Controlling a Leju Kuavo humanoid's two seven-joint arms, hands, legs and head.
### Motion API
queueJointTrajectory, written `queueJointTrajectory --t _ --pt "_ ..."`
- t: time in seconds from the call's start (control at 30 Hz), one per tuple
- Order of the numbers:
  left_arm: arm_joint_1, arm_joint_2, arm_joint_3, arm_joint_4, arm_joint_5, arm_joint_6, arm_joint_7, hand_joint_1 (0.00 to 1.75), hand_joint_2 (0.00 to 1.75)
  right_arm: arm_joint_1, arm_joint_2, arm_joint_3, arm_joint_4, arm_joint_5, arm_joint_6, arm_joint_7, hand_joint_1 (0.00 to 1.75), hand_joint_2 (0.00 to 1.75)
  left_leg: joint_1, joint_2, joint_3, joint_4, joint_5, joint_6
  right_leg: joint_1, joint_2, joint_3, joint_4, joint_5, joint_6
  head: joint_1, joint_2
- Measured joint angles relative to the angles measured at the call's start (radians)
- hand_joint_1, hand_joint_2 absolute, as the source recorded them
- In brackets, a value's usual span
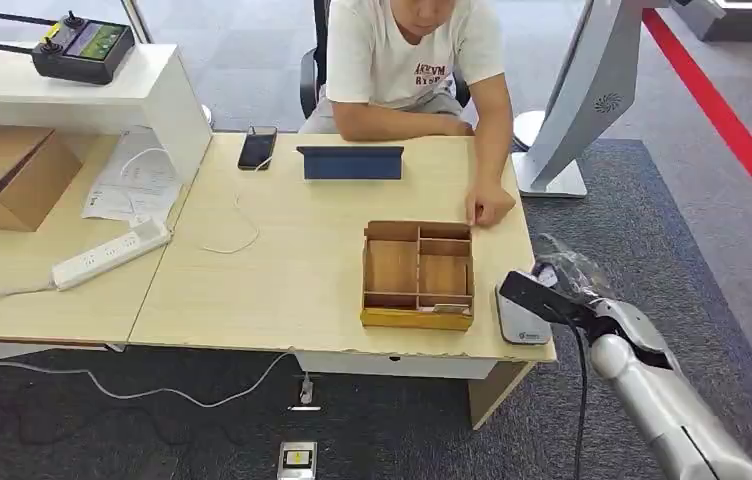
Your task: Pass the card to the sensor for recognition and then transmit it.
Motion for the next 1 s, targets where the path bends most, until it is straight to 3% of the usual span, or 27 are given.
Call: queueJointTrajectory --t 1.0 --pt "-0.001 0.001 0.0 0.0 -0.015 -0.01 -0.004 0.0 0.0 0.042 0.005 0.017 0.031 0.009 0.021 0.019 1.75 1.75 0.0 0.0 0.001 0.0 0.0 0.0 0.0 0.0 0.0 0.0 0.0 0.0 0.0 0.0"
